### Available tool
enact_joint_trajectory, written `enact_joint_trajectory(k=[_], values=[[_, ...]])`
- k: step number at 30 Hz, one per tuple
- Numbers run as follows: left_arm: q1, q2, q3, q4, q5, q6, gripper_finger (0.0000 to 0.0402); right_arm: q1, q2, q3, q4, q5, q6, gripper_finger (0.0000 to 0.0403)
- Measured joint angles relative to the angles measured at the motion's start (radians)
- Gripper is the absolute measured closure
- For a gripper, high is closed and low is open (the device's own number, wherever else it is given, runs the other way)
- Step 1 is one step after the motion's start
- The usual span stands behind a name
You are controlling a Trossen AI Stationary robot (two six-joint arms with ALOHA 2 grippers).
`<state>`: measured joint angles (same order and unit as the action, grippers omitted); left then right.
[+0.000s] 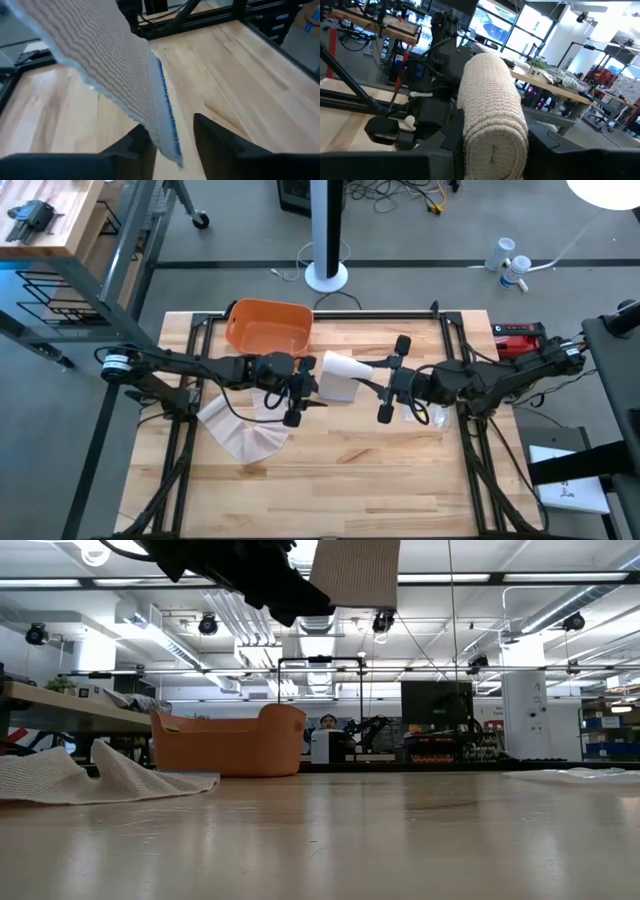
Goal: Roll bandage
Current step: Roll the right white bandage
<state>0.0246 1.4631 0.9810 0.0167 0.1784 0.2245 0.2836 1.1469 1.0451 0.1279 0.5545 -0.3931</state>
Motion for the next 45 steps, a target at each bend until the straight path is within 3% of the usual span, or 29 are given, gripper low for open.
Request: enact_joint_trajectory(k=[8,15,27,32,38,45], values=[[0.0,-0.001,0.0,0.003,0.021,-0.018,0.0394,0.0,0.0,-0.001,-0.011,0.002,0.0,0.0281],[-0.016,-0.005,0.0,0.008,0.13,-0.025,0.0399,0.0,0.0,-0.001,-0.05,0.085,-0.011,0.0281],[-0.049,-0.055,0.035,0.004,0.137,-0.02,0.0401,0.0,0.0,-0.003,0.032,0.093,-0.068,0.0281],[-0.048,-0.08,0.147,-0.047,0.072,0.071,0.0401,0.0,0.0,0.067,0.139,0.092,-0.23,0.0281],[-0.046,-0.091,0.324,-0.149,0.001,0.134,0.0401,0.0,-0.002,0.161,0.103,0.066,-0.254,0.0281],[-0.046,-0.091,0.326,-0.164,0.014,0.138,0.0401,0.0,0.0,0.164,0.073,0.071,-0.263,0.0281]])
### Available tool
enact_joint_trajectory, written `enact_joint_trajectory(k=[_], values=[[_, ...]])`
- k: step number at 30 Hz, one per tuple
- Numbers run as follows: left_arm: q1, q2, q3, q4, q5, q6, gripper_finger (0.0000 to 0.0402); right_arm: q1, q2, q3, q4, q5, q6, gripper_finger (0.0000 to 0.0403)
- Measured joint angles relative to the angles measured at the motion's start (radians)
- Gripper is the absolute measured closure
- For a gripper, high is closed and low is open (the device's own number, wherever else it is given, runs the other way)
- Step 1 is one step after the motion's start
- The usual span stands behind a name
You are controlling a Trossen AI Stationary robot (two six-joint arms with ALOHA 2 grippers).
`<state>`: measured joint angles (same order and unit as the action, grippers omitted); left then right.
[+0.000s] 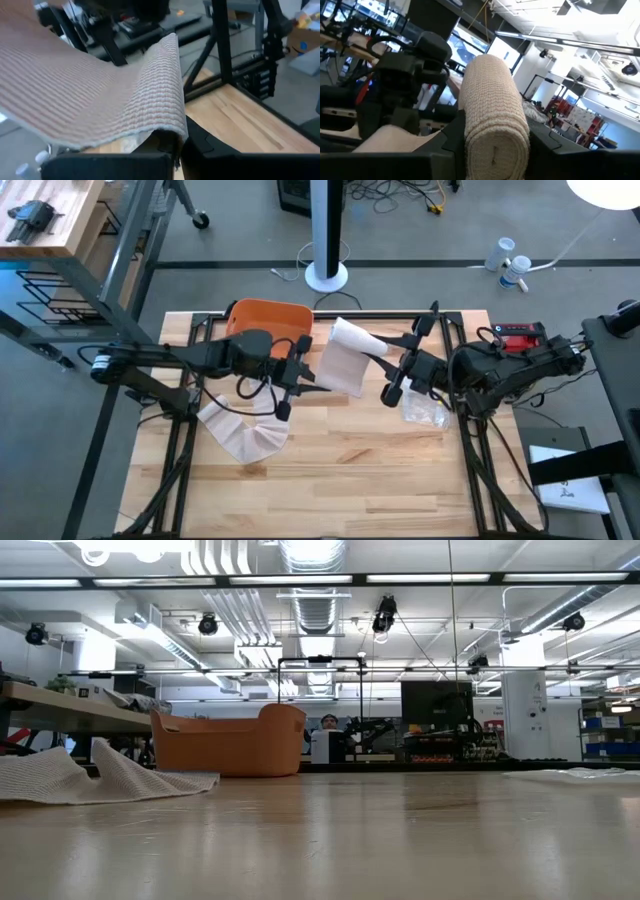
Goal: Roll bandage
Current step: Roll the right white bandage
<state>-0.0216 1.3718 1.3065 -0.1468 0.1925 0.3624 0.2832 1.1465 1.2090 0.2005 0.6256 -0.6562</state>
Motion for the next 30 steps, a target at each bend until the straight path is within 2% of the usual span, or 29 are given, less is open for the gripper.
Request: enact_joint_trajectory(k=[18,20,25,30], values=[[0.003,-0.026,-0.012,0.015,-0.024,-0.004,0.0401,0.0,0.001,0.015,-0.048,0.006,0.01,0.0281],[0.003,-0.027,-0.012,-0.006,-0.008,-0.005,0.0401,0.0,0.001,0.015,-0.087,0.006,0.024,0.0281],[-0.004,-0.027,-0.042,-0.037,0.125,-0.038,0.0401,-0.005,0.002,0.015,-0.262,0.015,0.126,0.0281],[-0.053,-0.032,-0.082,-0.018,0.156,-0.05,0.0401,-0.023,0.01,-0.006,-0.428,0.055,0.262,0.0281]])
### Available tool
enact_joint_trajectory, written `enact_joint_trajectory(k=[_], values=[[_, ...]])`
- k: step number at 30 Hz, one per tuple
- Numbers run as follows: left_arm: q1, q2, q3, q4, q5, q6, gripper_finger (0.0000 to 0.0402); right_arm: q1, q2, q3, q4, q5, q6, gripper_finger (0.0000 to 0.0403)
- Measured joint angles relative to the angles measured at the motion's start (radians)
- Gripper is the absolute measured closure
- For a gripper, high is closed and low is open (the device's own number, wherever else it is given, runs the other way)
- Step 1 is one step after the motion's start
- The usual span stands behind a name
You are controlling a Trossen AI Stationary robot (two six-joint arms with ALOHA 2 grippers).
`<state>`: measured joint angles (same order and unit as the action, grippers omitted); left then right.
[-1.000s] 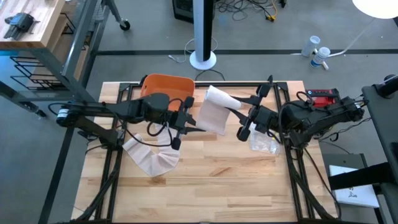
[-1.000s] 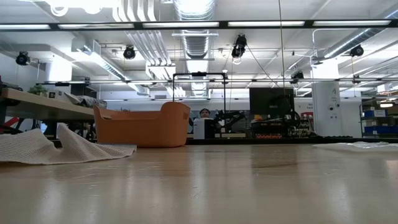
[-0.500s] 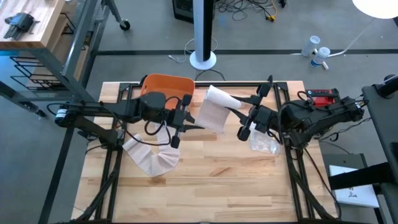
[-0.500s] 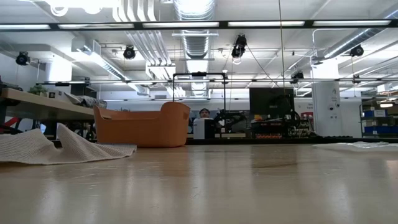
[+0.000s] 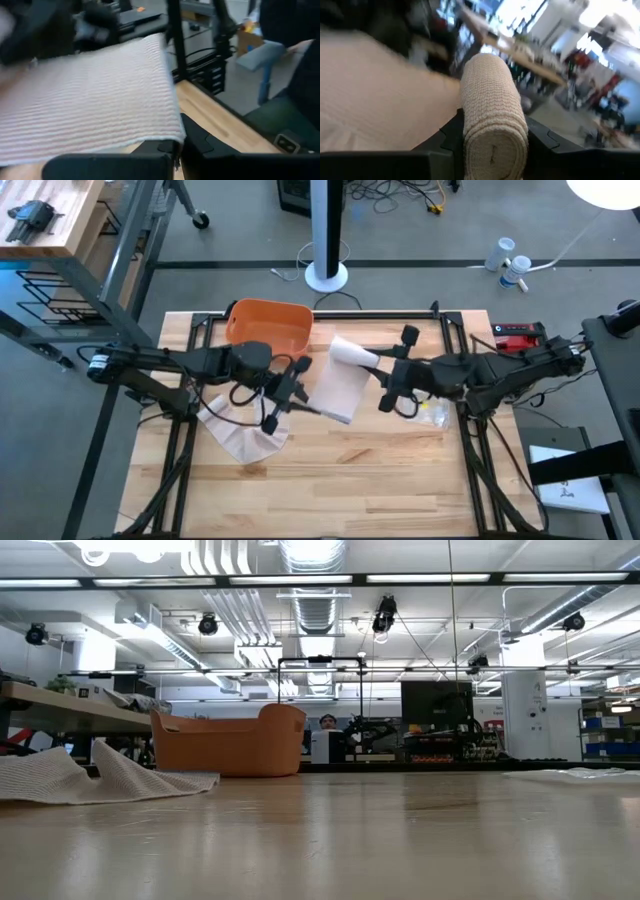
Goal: Roll bandage
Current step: Roll the right white bandage
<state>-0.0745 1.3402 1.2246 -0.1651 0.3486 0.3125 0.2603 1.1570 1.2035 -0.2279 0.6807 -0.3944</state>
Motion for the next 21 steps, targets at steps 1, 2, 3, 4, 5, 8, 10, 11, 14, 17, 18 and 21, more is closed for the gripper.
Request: enact_joint_trajectory(k=[1,2,3,4,5,8,10,11,14,17,18,21], values=[[-0.015,0.0,-0.003,0.005,0.0,0.0,0.0401,-0.007,0.003,-0.007,-0.012,0.0,0.019,0.0281],[-0.029,0.0,-0.004,0.009,0.0,0.001,0.0401,-0.015,0.005,-0.018,-0.013,0.0,0.037,0.0281],[-0.043,0.001,-0.004,0.018,-0.001,0.007,0.0401,-0.023,0.006,-0.031,-0.014,-0.002,0.044,0.0281],[-0.054,0.001,-0.004,0.03,-0.001,0.013,0.0401,-0.032,0.006,-0.044,-0.018,-0.004,0.057,0.0281],[-0.064,0.001,-0.001,0.036,-0.002,0.019,0.0401,-0.041,0.007,-0.055,-0.018,-0.008,0.064,0.0281],[-0.081,0.002,0.004,0.07,-0.008,0.02,0.0401,-0.065,0.007,-0.091,-0.013,-0.01,0.095,0.0281],[-0.081,0.002,0.004,0.095,-0.009,0.018,0.0401,-0.077,0.007,-0.113,-0.012,-0.012,0.119,0.0281],[-0.081,0.003,0.004,0.109,-0.01,0.015,0.0401,-0.079,0.007,-0.123,-0.013,-0.013,0.131,0.0281],[-0.079,0.013,0.003,0.178,-0.01,0.004,0.0401,-0.084,0.014,-0.142,-0.001,-0.021,0.154,0.0281],[-0.076,0.028,0.003,0.241,-0.043,-0.027,0.0401,-0.085,0.034,-0.153,0.004,-0.035,0.16,0.0281],[-0.076,0.03,0.006,0.253,-0.071,-0.039,0.0401,-0.085,0.045,-0.153,0.011,-0.034,0.161,0.0281],[-0.074,0.025,0.024,0.259,-0.215,-0.05,0.0401,-0.086,0.064,-0.154,0.005,-0.033,0.162,0.0281]])
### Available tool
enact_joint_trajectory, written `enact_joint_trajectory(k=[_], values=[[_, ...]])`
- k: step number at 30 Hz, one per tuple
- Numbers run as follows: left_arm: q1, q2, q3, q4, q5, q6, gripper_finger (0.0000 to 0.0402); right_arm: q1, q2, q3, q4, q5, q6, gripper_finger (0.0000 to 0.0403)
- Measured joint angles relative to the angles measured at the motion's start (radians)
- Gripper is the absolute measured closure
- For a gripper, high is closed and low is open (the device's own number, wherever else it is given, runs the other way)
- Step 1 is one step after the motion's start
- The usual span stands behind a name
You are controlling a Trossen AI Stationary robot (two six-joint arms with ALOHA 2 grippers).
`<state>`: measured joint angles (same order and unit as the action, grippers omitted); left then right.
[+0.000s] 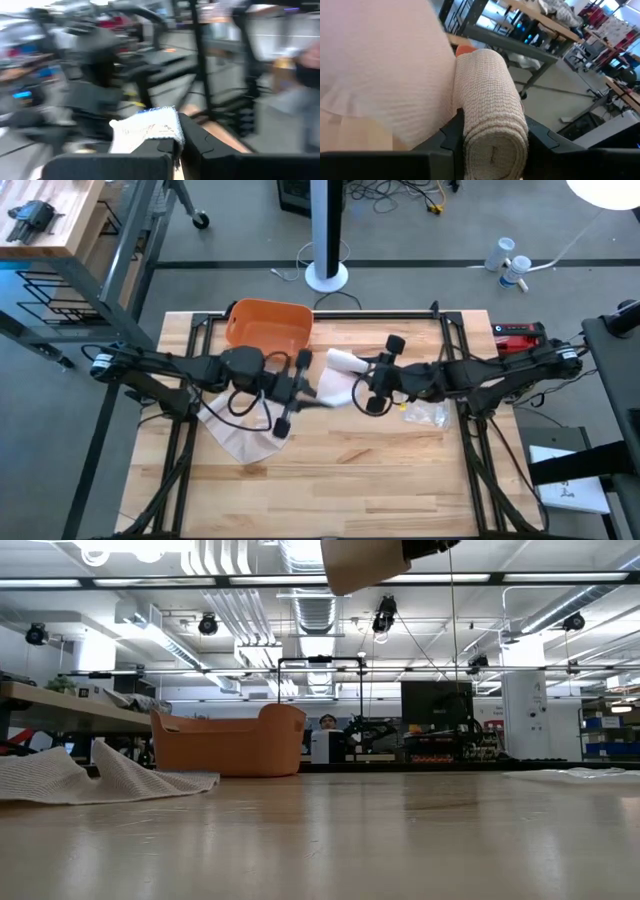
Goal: Roll bandage
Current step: Roll the right white bandage
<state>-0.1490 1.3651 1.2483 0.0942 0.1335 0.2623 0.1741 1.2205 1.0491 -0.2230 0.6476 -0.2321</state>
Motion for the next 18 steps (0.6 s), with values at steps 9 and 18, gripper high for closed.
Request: enact_joint_trajectory(k=[9,18], values=[[0.03,-0.055,0.015,-0.008,-0.219,-0.012,0.0401,0.004,0.039,-0.005,-0.003,-0.089,0.033,0.0281],[0.105,-0.054,0.009,-0.001,-0.222,-0.127,0.0401,0.006,0.039,-0.006,0.025,-0.261,0.04,0.0281]])
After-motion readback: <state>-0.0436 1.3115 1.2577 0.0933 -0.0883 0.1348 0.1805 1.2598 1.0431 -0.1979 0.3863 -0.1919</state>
